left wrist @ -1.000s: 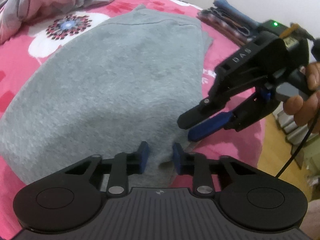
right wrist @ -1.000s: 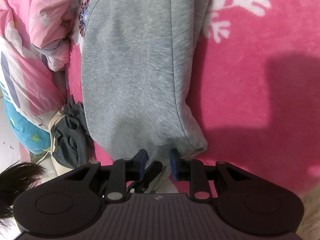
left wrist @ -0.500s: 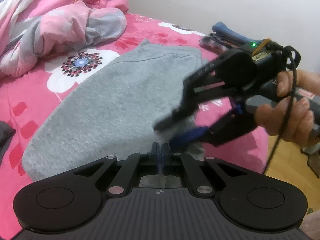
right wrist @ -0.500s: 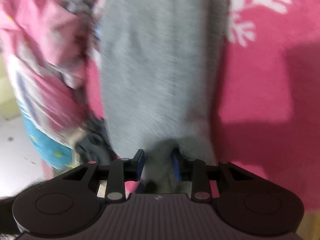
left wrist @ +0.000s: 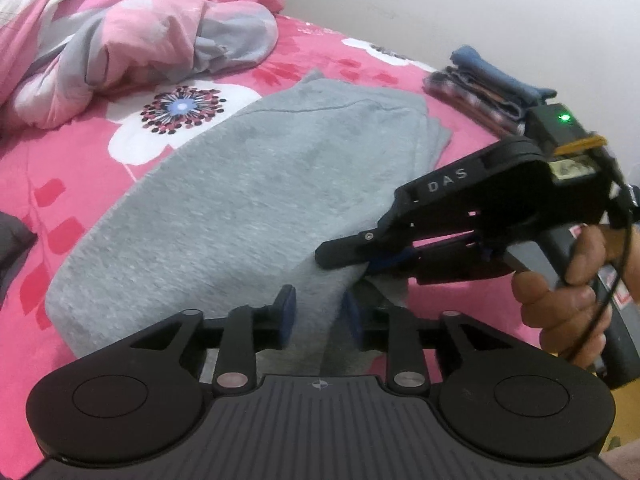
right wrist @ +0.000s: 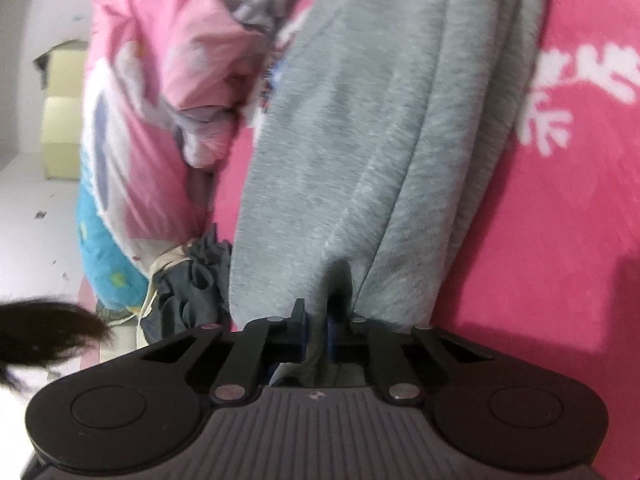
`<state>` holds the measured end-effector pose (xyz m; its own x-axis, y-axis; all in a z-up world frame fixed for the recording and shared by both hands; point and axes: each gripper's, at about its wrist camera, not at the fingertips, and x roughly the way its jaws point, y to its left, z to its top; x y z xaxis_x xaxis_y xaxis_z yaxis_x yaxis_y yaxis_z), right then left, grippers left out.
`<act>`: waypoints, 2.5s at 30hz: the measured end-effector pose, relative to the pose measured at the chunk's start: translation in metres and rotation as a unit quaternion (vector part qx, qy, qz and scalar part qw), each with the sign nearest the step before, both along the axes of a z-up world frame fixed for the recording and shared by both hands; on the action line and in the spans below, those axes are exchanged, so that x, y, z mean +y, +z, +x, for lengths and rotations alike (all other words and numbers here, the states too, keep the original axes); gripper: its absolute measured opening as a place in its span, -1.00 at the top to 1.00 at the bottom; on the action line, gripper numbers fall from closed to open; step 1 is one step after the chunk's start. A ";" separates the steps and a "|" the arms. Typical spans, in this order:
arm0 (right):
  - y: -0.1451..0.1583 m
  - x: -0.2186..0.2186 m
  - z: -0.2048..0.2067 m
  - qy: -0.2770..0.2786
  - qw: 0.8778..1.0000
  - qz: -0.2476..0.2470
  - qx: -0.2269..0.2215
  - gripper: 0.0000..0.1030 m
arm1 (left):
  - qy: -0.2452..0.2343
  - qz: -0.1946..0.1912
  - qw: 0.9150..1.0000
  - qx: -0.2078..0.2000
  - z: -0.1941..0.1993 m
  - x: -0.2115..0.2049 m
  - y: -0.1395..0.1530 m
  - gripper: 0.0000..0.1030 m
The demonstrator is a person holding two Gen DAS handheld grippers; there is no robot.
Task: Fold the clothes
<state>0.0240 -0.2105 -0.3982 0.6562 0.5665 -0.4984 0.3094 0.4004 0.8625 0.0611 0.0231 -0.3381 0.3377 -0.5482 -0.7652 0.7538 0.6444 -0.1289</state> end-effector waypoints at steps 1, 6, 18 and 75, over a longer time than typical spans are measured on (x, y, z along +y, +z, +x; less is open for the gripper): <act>0.001 0.001 -0.001 0.004 1.000 -0.009 -0.016 0.85 | -0.005 0.003 1.000 0.000 0.000 -0.003 -0.003 0.35; -0.005 -0.006 0.003 0.018 1.000 -0.002 -0.008 0.79 | -0.011 0.031 0.999 -0.005 0.001 -0.011 -0.023 0.77; 0.031 -0.035 -0.046 0.029 0.998 -0.042 0.024 0.37 | 0.014 0.008 1.000 -0.001 0.004 -0.002 -0.016 0.83; 0.054 0.072 -0.032 0.186 0.869 -0.437 -0.138 0.85 | 0.002 -0.001 1.000 -0.013 0.008 -0.017 -0.020 0.88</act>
<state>-0.0078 -0.1381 -0.3441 0.6719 0.2484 -0.6977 -0.1516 0.9682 0.1988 0.0690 0.0063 -0.3583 0.3596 -0.5488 -0.7546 0.7545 0.6468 -0.1109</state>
